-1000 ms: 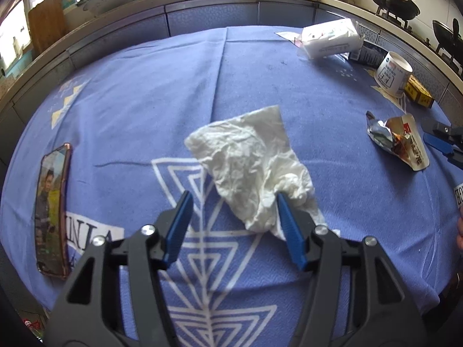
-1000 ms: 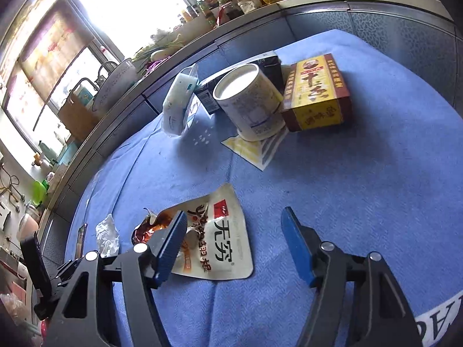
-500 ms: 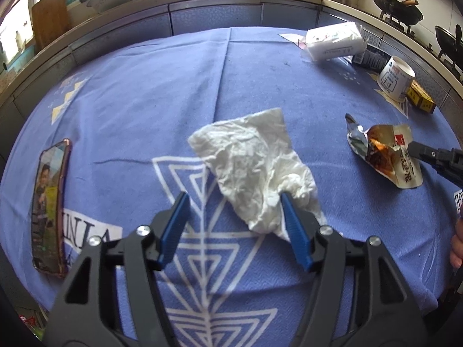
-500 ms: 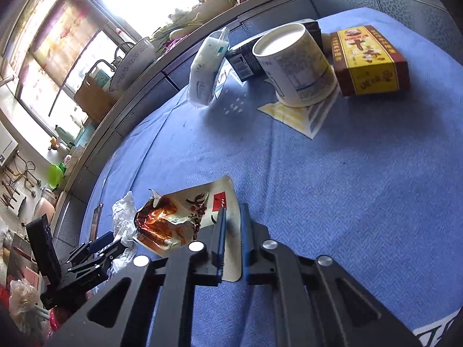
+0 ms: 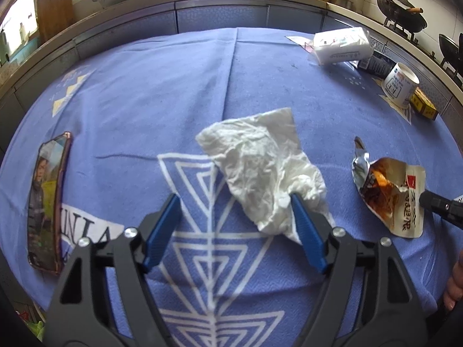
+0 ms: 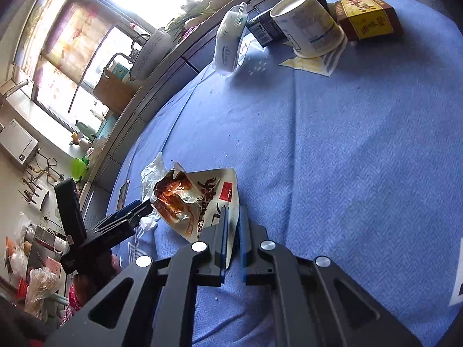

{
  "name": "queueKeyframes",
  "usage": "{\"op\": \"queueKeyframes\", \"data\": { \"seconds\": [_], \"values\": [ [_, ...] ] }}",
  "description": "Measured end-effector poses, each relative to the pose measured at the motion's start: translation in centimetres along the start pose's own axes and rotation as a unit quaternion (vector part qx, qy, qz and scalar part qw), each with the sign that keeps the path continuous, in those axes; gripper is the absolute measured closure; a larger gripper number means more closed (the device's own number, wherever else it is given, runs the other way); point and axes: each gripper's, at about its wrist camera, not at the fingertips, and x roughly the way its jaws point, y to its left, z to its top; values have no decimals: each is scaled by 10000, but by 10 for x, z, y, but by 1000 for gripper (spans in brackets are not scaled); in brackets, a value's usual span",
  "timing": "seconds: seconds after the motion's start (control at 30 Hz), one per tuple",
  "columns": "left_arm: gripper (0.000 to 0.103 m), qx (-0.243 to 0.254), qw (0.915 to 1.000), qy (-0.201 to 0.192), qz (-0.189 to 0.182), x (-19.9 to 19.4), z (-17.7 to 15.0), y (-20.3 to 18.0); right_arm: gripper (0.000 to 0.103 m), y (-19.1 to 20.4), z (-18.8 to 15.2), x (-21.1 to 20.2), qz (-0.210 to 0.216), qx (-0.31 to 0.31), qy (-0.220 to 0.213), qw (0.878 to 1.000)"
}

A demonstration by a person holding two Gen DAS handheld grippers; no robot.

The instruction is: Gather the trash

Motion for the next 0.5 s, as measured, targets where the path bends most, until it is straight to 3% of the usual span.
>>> {"op": "queueKeyframes", "data": {
  "seconds": [0.2, 0.37, 0.5],
  "values": [
    [26, 8, 10000, -79, -13, 0, -2, 0, 81, -5, 3, -9, 28, 159, -213, 9996],
    [24, 4, 9999, -134, -51, 0, -4, 3, 59, 7, 2, -7, -14, -93, -271, 9996],
    [23, -8, 9999, -142, -75, 0, -5, 4, 57, 15, 1, -4, -205, -333, -293, 9988]
  ]
}}
